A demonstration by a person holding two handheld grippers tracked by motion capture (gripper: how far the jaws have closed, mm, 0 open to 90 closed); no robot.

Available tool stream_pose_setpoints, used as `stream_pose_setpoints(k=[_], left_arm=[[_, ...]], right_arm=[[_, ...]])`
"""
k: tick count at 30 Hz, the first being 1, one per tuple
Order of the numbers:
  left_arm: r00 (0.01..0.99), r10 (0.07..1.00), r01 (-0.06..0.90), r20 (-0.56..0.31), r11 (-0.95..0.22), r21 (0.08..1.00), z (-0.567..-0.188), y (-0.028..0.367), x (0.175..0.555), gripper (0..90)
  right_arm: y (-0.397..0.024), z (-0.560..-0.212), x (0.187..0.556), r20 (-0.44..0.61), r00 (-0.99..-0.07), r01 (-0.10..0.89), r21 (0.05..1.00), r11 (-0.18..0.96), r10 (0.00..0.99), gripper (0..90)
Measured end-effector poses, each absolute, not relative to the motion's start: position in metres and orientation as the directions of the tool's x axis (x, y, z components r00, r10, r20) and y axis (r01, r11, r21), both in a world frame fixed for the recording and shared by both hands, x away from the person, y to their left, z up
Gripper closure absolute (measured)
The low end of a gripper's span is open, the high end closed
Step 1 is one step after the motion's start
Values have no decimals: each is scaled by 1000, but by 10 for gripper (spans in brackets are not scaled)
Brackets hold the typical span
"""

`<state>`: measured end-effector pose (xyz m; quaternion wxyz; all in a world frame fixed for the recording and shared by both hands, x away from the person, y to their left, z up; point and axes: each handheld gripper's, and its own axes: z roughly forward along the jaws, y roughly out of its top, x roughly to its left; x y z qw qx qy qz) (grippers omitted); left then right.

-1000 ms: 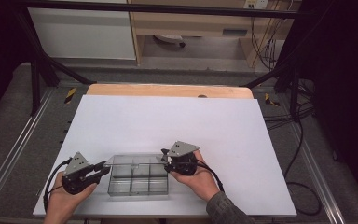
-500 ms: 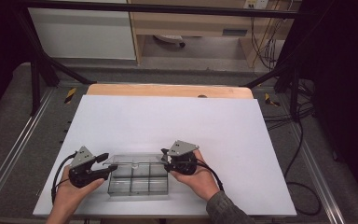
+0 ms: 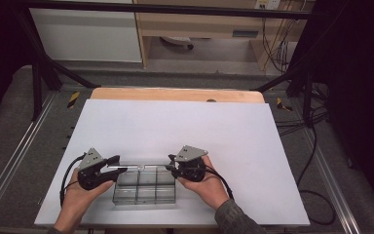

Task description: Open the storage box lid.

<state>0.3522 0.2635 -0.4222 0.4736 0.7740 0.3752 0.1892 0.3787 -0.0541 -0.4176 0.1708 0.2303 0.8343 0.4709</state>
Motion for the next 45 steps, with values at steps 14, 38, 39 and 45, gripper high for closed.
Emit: stream_pose_setpoints(k=[14, 38, 39, 45], left_arm=[[649, 757, 402, -71, -262, 877, -421, 261, 359, 544], [626, 771, 428, -114, -217, 877, -421, 261, 373, 599], [626, 771, 428, -114, -218, 877, -422, 261, 373, 600], [624, 772, 428, -118, -212, 879, -422, 260, 376, 603]], right_arm=[[-54, -417, 383, -58, -823, 237, 869, 435, 565, 677], [-56, -419, 397, 31, -796, 303, 885, 353, 605, 690], [-56, -419, 398, 32, -795, 304, 886, 352, 605, 689], [-56, -419, 399, 43, -791, 314, 885, 344, 610, 686]])
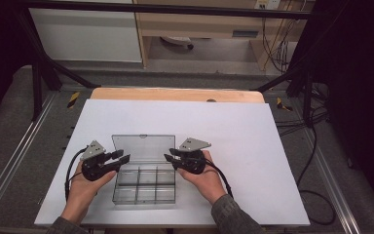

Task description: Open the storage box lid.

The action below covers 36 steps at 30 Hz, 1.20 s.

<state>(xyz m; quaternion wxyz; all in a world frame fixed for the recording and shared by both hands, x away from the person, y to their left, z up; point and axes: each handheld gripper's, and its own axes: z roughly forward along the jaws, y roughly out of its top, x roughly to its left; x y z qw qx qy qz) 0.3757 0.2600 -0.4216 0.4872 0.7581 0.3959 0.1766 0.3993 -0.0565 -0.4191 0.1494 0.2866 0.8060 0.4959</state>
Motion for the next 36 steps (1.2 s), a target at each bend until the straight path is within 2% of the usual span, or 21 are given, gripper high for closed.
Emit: stream_pose_setpoints(k=[36], left_arm=[[602, 783, 453, -156, -174, 874, -424, 260, 386, 611]], right_arm=[[-57, -423, 412, 90, -774, 351, 884, 308, 627, 657]])
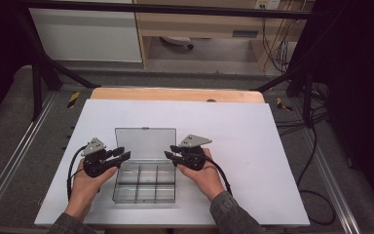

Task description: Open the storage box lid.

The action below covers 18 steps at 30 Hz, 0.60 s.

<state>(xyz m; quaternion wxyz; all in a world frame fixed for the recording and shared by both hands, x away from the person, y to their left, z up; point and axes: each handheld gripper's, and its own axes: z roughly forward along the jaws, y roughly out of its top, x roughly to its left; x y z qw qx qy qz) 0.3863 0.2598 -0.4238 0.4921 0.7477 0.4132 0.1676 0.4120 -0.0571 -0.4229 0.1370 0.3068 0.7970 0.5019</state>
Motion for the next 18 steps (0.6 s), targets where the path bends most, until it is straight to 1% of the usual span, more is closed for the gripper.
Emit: stream_pose_setpoints(k=[18], left_arm=[[587, 792, 459, -171, -151, 875, -423, 259, 397, 608]], right_arm=[[-56, -423, 421, 111, -757, 375, 881, 289, 644, 652]])
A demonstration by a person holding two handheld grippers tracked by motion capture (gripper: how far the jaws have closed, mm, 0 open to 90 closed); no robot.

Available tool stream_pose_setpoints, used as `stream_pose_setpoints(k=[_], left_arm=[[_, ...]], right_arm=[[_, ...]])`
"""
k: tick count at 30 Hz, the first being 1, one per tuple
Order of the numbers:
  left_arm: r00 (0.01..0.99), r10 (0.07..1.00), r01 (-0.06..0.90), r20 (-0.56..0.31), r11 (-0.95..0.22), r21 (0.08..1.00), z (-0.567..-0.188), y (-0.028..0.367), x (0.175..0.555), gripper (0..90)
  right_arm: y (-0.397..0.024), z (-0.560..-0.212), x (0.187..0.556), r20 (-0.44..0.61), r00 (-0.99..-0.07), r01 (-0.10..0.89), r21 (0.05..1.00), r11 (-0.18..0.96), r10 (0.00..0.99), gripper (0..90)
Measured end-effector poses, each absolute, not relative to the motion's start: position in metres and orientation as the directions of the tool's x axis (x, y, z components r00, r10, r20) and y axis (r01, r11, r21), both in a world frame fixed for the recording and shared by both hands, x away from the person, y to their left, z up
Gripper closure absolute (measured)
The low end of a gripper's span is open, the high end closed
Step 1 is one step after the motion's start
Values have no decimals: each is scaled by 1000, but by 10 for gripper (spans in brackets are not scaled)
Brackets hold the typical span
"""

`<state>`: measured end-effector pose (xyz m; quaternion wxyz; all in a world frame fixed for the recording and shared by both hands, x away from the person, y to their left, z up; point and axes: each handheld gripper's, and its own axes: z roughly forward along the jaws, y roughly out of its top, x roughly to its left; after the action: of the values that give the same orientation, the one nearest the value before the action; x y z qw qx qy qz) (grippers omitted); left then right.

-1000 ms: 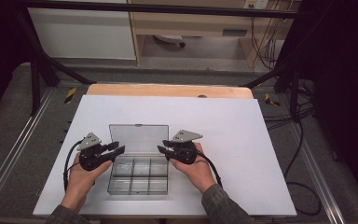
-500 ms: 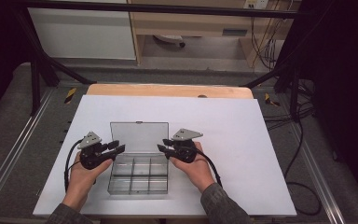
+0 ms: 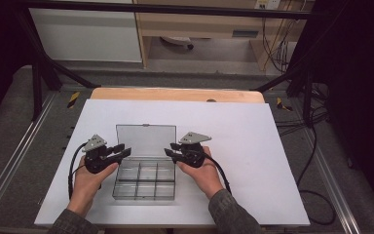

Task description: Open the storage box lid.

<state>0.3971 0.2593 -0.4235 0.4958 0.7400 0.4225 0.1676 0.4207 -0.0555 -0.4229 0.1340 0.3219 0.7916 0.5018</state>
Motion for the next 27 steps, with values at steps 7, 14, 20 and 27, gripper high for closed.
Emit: stream_pose_setpoints(k=[7, 14, 20, 27], left_arm=[[577, 800, 457, -166, -147, 877, -425, 260, 398, 612], [573, 802, 459, -169, -144, 877, -425, 259, 399, 607], [574, 800, 461, -174, -141, 876, -426, 259, 400, 606], [576, 797, 464, -181, -137, 875, -427, 260, 402, 605]], right_arm=[[-53, -423, 427, 125, -753, 387, 878, 281, 646, 639], [-53, -424, 427, 132, -747, 396, 876, 276, 652, 632], [-53, -425, 428, 129, -747, 394, 876, 278, 653, 629], [-53, -425, 427, 134, -742, 400, 875, 273, 657, 629]])
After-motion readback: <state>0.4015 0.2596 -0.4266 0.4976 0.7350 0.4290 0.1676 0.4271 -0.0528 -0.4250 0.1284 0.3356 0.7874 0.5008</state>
